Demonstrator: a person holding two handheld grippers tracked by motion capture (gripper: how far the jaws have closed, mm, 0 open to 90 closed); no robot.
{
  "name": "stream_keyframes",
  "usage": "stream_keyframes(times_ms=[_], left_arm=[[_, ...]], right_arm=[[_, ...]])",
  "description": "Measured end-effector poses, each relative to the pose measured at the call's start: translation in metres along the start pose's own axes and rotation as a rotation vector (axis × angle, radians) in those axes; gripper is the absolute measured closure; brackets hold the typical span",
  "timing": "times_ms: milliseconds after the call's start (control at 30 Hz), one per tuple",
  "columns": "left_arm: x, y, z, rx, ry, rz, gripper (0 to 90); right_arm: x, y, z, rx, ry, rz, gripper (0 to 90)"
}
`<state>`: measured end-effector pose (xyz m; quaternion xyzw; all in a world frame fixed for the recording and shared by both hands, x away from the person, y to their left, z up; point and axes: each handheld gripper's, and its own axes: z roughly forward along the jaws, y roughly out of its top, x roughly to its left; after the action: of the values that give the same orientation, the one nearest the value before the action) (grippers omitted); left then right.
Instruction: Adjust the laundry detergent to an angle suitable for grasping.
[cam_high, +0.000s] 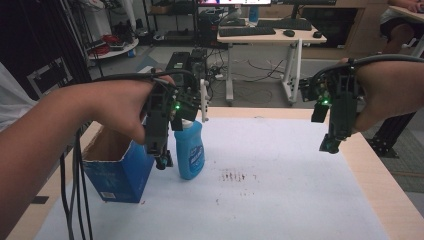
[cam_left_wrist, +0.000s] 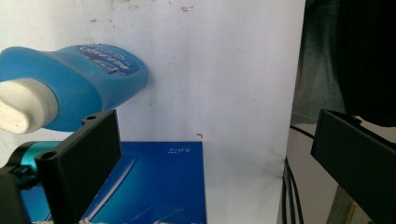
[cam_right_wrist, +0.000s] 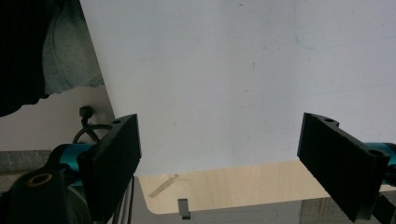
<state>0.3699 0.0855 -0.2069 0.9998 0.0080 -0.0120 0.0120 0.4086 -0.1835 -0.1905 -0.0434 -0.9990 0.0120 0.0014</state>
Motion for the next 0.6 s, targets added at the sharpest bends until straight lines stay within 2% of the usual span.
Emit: stream_keyframes(times_ms=[267, 600], left_arm=[[0.0009, 0.0020, 0.0024, 0.001, 0.000, -0.003, 1.7], [0.0010, 0.0000, 0.0040, -0.010, -0.011, -0.006, 1.7]], right_arm=[[-0.0039, -0.0029, 0.0004, -0.003, -0.004, 0.000, 12.7], [-0.0021, -0.0019, 0.0001, -0.001, -0.009, -0.001, 12.7]])
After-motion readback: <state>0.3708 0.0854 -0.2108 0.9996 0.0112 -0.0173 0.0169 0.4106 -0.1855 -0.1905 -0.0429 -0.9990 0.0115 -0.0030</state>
